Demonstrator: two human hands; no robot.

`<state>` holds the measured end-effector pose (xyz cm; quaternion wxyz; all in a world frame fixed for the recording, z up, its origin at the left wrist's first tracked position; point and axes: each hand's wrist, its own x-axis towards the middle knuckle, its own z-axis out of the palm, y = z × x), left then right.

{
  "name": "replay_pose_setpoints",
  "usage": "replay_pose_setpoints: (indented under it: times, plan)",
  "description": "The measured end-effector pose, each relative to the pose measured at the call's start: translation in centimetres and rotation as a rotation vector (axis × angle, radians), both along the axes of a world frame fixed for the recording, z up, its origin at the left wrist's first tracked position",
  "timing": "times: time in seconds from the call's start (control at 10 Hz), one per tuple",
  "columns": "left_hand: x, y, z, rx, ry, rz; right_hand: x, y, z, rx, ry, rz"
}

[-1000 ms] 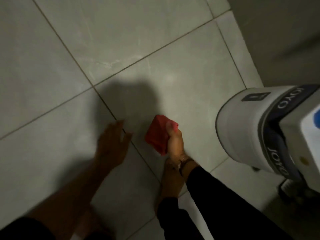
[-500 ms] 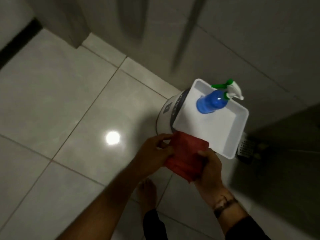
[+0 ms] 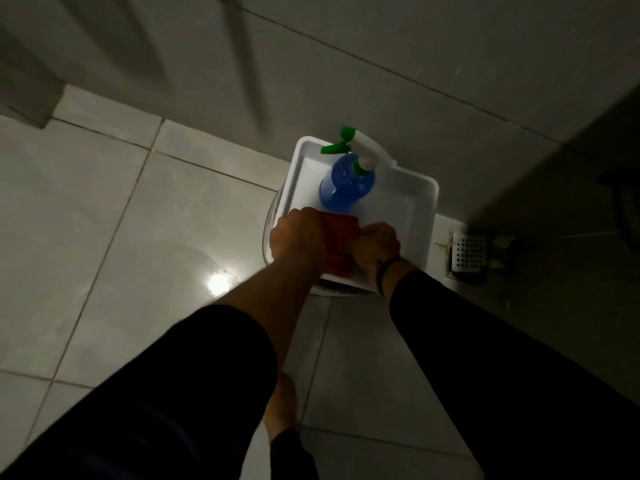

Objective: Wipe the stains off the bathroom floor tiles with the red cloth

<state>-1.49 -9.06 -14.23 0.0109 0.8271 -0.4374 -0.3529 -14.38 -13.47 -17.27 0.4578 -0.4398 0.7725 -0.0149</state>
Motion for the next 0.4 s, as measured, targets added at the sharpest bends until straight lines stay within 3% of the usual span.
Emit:
replay_pose_setpoints:
  times: [0.2, 0.3, 0.4]
  plan:
    - [-0.3, 0.0, -0.5, -0.011, -0.029, -0.069, 0.4, 0.0, -0.7, -0.047, 0.193, 0.104]
    - [-0.1, 0.5, 0.7, -0.087, -0.039, -0.097, 0.6, 0.3, 0.6, -0.080, 0.174, 0.109]
    - [-0.3, 4.1, 3.7, -0.221, -0.017, 0.009, 1.1, 2.6, 4.8, -0.169, 0.105, 0.057]
